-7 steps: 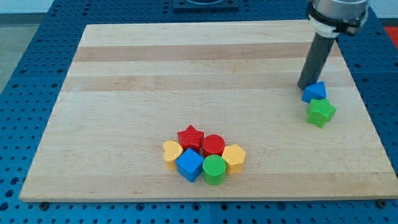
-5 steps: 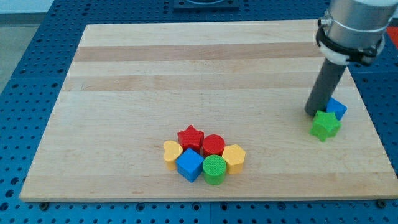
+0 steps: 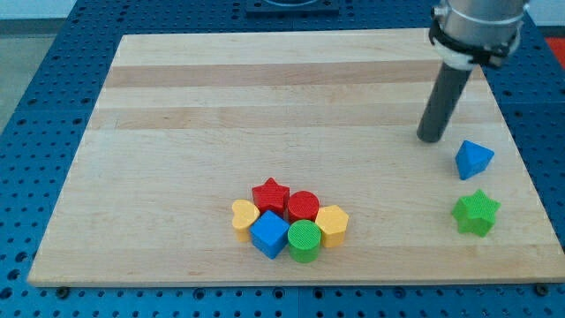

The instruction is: Push the triangle to the bottom right along with green star

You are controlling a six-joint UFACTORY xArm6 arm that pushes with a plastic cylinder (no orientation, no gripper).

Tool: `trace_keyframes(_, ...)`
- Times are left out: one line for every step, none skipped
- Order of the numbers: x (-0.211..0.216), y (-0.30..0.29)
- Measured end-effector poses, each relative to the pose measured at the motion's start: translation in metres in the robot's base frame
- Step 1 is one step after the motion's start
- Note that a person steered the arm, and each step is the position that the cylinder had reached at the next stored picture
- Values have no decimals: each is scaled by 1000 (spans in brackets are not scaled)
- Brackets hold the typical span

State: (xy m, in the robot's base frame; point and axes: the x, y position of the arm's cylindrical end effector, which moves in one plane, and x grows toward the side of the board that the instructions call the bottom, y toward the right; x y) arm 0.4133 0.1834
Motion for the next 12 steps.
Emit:
trace_keyframes(-24, 20)
trace_keyframes(-1, 59)
trace_keyframes(17, 59)
trace_keyframes(43, 59)
trace_keyframes(71, 59)
trace_keyframes(99, 58)
trace_keyframes(121, 58)
trace_keyframes(119, 64)
trace_keyframes(49, 83)
trace_keyframes(25, 57)
trace_keyframes(26, 37)
trace_keyframes(31, 46)
